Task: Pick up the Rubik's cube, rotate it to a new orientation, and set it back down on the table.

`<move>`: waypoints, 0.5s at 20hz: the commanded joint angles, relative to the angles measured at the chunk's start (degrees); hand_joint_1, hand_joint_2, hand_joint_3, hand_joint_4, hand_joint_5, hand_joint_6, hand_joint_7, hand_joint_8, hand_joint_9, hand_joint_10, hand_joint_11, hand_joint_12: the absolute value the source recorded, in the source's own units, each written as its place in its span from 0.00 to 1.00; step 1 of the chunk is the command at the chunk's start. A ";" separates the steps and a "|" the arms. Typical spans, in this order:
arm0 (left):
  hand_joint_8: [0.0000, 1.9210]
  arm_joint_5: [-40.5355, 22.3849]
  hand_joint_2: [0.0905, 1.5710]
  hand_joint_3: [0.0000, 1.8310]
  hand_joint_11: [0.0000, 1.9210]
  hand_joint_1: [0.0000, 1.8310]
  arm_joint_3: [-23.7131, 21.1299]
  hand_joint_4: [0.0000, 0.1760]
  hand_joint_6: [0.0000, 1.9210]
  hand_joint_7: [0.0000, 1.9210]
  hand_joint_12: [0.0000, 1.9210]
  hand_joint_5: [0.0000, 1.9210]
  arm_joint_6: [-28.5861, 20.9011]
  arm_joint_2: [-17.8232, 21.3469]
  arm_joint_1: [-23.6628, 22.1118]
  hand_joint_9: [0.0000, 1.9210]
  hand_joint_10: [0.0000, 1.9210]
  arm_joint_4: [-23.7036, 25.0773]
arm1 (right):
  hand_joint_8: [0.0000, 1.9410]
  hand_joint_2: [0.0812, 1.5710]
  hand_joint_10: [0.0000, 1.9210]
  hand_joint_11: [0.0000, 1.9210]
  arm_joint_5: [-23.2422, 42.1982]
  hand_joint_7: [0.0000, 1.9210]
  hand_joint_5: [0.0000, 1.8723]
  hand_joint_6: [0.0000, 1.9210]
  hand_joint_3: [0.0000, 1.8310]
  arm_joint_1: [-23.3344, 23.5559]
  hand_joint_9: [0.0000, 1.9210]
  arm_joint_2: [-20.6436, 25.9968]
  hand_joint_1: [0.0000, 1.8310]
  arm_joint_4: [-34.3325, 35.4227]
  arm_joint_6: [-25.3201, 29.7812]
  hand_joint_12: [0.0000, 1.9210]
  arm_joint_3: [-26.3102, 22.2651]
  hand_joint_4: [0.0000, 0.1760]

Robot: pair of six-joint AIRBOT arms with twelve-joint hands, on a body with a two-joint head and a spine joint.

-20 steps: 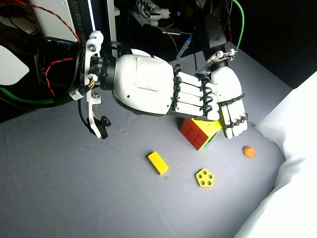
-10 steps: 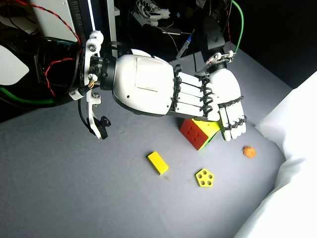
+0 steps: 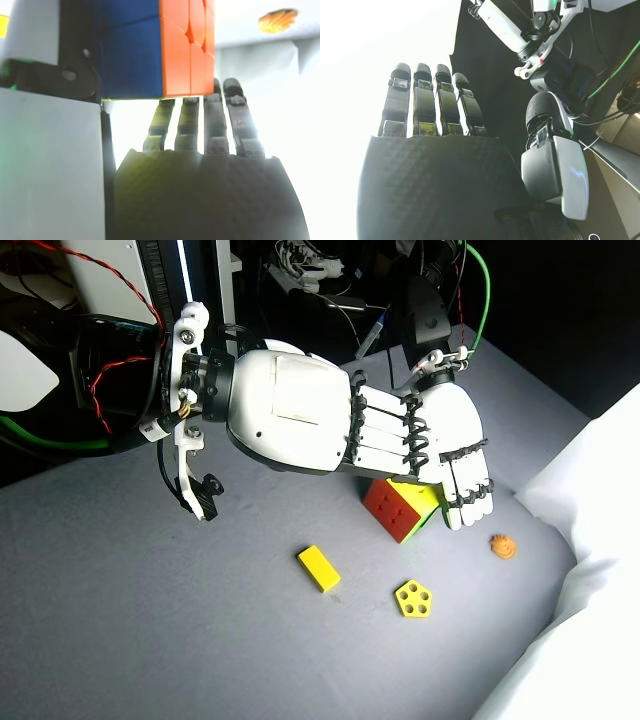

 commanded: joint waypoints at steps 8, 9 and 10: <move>0.00 -2.22 0.62 0.00 0.00 0.49 0.29 0.00 0.00 0.00 0.00 0.00 -0.19 0.28 -0.13 0.00 0.00 2.83 | 0.00 0.80 0.00 0.00 6.59 0.02 0.01 0.00 0.00 0.32 0.01 0.46 0.00 1.13 0.17 0.00 -0.30 0.00; 0.00 -2.22 0.62 0.00 0.00 0.48 0.29 0.00 0.00 0.00 0.00 0.00 -0.19 0.43 -0.13 0.00 0.00 2.83 | 0.00 0.80 0.00 0.00 6.59 0.03 0.01 0.00 0.00 0.31 0.01 0.48 0.00 1.12 0.17 0.00 -0.30 0.00; 0.00 -2.22 0.62 0.00 0.00 0.49 0.27 0.00 0.00 0.00 0.00 0.00 -0.19 0.56 -0.13 0.00 0.00 2.83 | 0.00 0.80 0.01 0.00 6.59 0.03 0.02 0.01 0.00 0.30 0.02 0.48 0.00 1.11 0.17 0.00 -0.30 0.00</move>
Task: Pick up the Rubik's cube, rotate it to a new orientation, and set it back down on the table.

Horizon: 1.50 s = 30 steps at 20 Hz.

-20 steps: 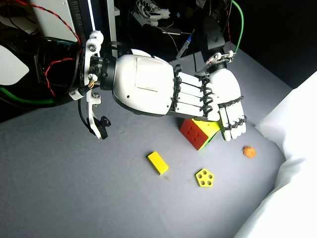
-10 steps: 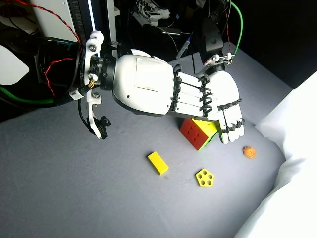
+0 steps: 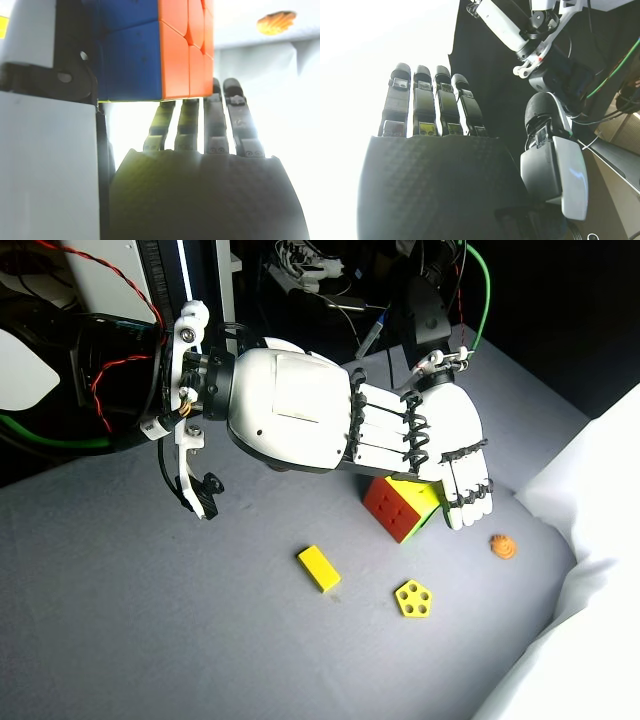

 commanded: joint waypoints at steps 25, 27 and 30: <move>0.92 -2.18 0.79 0.01 0.06 0.58 -0.18 0.00 0.75 0.09 0.98 0.29 -0.26 1.41 -0.13 0.12 0.93 3.04 | 0.00 0.80 0.01 0.00 6.61 0.03 0.01 0.00 0.00 0.18 0.03 0.53 0.00 1.26 0.17 0.00 -0.30 0.00; 0.94 -2.18 0.86 0.01 0.08 0.59 -0.26 0.00 0.80 0.23 1.00 0.33 -0.47 1.44 -0.16 0.14 1.00 3.03 | 0.00 0.81 0.00 0.00 6.77 0.02 0.00 0.00 0.00 0.18 0.02 0.53 0.00 1.26 0.17 0.00 -0.30 0.00; 0.97 -2.16 0.88 0.01 0.10 0.57 -0.57 0.00 0.84 0.23 1.00 0.30 -0.55 1.60 -0.51 0.15 1.00 2.94 | 0.01 0.80 0.01 0.00 8.08 0.03 0.00 0.00 0.00 -0.06 0.03 0.63 0.00 1.26 0.16 0.00 -0.30 0.00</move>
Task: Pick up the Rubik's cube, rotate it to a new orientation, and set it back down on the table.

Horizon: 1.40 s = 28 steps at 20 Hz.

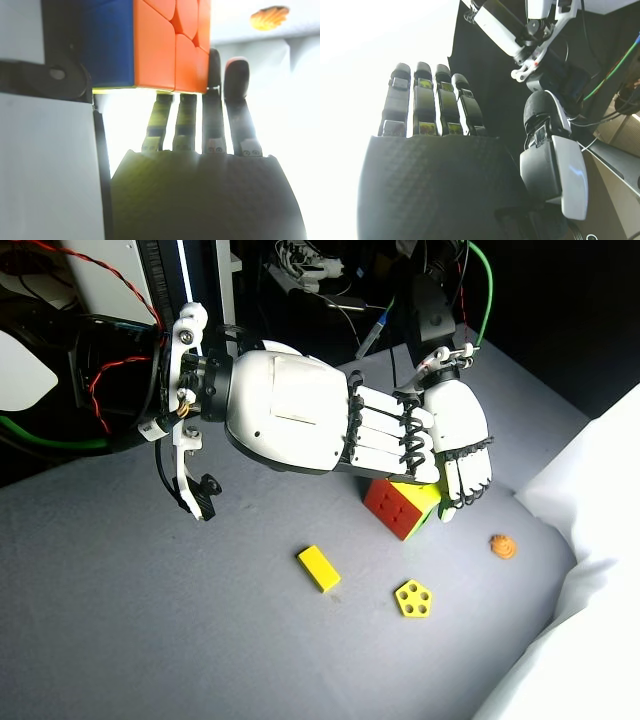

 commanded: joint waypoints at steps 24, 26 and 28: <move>1.00 -0.45 0.85 0.00 0.07 0.56 -8.08 0.00 0.84 0.10 1.00 0.30 22.96 5.56 -19.18 0.10 1.00 -20.36 | 0.76 0.80 1.00 0.14 13.45 0.15 0.03 0.00 0.00 -1.83 0.15 6.91 0.00 -4.64 0.61 1.00 -1.00 0.00; 1.00 -0.45 0.84 0.00 0.10 0.56 -8.41 0.00 0.83 0.09 1.00 0.30 22.96 5.62 -19.39 0.11 1.00 -20.64 | 0.77 0.80 1.00 0.14 12.57 0.15 0.02 0.00 0.00 -1.62 0.15 6.80 0.00 -7.85 3.51 1.00 -1.00 0.00; 0.99 -0.44 0.83 0.00 0.11 0.57 -8.60 0.00 0.82 0.10 1.00 0.32 22.96 5.66 -19.37 0.12 1.00 -20.78 | 0.79 0.80 1.00 0.13 11.42 0.14 0.01 0.00 0.00 -1.17 0.16 6.47 0.00 -9.48 5.10 1.00 -1.01 0.00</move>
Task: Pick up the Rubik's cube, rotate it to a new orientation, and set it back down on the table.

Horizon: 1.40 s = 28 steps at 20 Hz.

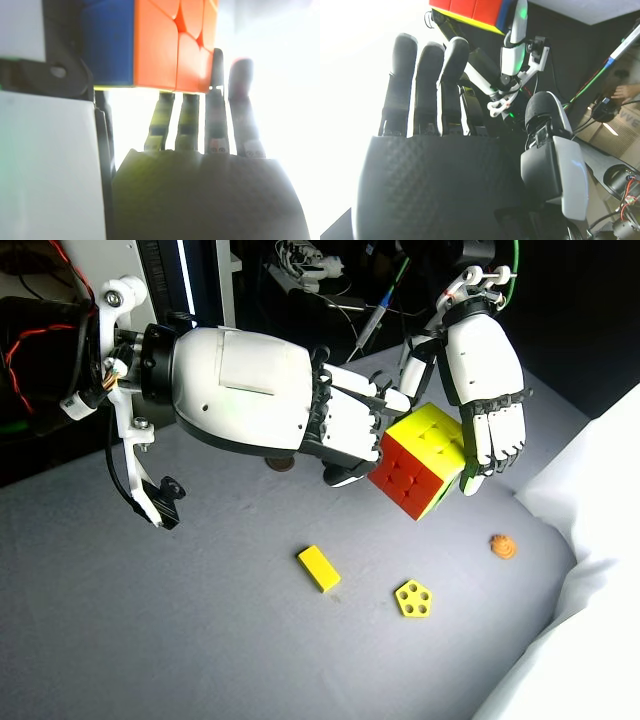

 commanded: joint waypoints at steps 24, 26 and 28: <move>0.98 0.52 0.89 0.00 0.11 0.56 -0.41 0.00 0.86 0.22 1.00 0.29 -0.43 0.54 -1.75 0.13 1.00 4.26 | 0.78 0.78 1.00 0.11 -6.78 0.18 0.08 0.01 0.00 4.11 0.19 -5.12 0.00 0.38 3.16 1.00 -1.31 0.00; 0.96 0.52 0.87 0.00 0.10 0.57 -0.40 0.00 0.83 0.25 1.00 0.30 -0.43 0.54 -1.76 0.15 1.00 4.25 | 0.78 0.78 1.00 0.12 -6.84 0.18 0.08 0.01 0.00 4.07 0.18 -5.16 0.03 0.38 2.86 1.00 -1.31 0.00; 0.98 0.51 0.88 0.00 0.09 0.57 -0.39 0.00 0.84 0.22 1.00 0.30 -0.43 0.54 -1.83 0.13 1.00 4.25 | 0.77 0.78 1.00 0.12 -6.99 0.19 0.08 0.01 0.00 3.97 0.18 -5.16 0.01 0.38 2.70 1.00 -1.40 0.00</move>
